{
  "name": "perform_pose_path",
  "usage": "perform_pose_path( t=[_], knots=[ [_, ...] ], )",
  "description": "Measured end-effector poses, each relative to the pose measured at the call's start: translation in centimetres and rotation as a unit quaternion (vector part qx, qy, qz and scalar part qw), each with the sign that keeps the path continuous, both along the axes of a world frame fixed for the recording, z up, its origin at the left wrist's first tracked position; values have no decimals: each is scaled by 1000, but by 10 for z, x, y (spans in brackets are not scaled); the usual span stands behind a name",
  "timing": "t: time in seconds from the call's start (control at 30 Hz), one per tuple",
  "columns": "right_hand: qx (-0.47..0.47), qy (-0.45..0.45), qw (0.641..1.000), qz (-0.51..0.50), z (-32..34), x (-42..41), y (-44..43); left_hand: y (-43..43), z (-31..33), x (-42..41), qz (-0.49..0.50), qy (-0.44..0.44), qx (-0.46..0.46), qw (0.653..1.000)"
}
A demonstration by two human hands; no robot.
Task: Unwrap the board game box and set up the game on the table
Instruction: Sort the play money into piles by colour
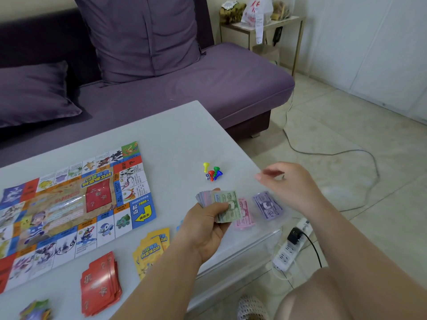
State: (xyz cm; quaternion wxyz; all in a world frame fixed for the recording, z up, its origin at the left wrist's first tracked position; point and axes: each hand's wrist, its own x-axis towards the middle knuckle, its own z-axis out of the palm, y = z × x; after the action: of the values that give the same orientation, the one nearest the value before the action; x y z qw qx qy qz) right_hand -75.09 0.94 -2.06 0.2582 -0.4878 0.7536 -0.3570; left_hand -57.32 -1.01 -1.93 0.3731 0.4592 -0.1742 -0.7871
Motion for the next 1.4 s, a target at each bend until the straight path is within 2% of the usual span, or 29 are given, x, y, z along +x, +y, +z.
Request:
perform_pose_path(
  t=[0.07,0.1,0.27,0.37,0.47,0.57,0.67,0.7,0.77,0.83,0.9,1.0,1.07,1.23,1.4],
  knots=[
    [51,-89,993,63,4,16,1,1,-3,-2,-9,-2,-19,1000],
    [76,-104,988,90,4,22,0,1,-4,-3,-14,1,-28,999],
    [87,-74,986,121,-1,25,-11,-1,-5,-2,-7,26,-44,999],
    [56,-79,990,104,-1,17,-18,-4,-6,1,-2,-13,-66,998],
    [14,-34,998,50,-6,3,-34,-9,-11,1,12,-53,-62,997],
    [44,21,998,30,-19,-7,-46,-15,-12,-2,16,-75,-54,996],
    [32,130,991,22,-22,-8,-51,-22,-10,-7,15,-79,-61,995],
    [8,136,991,12,-18,-6,-51,-25,-9,-9,13,-81,-63,995],
    [-20,39,999,7,-9,1,-50,-29,-7,-13,9,-83,-68,994],
    [11,-68,996,60,-2,13,-48,-33,-5,-17,3,-77,-76,994],
    [48,-94,988,116,-1,23,-48,-35,-4,-19,-2,-63,-82,995],
    [31,-109,989,98,-4,28,-52,-38,-6,-12,22,-43,-66,997],
    [37,-87,992,88,-8,28,-56,-40,-7,-3,32,-28,-58,997],
    [81,45,992,84,-21,34,-65,-45,-4,17,53,-9,-54,997],
    [64,185,979,56,-27,41,-67,-44,-7,23,49,-21,-67,996]
  ],
)
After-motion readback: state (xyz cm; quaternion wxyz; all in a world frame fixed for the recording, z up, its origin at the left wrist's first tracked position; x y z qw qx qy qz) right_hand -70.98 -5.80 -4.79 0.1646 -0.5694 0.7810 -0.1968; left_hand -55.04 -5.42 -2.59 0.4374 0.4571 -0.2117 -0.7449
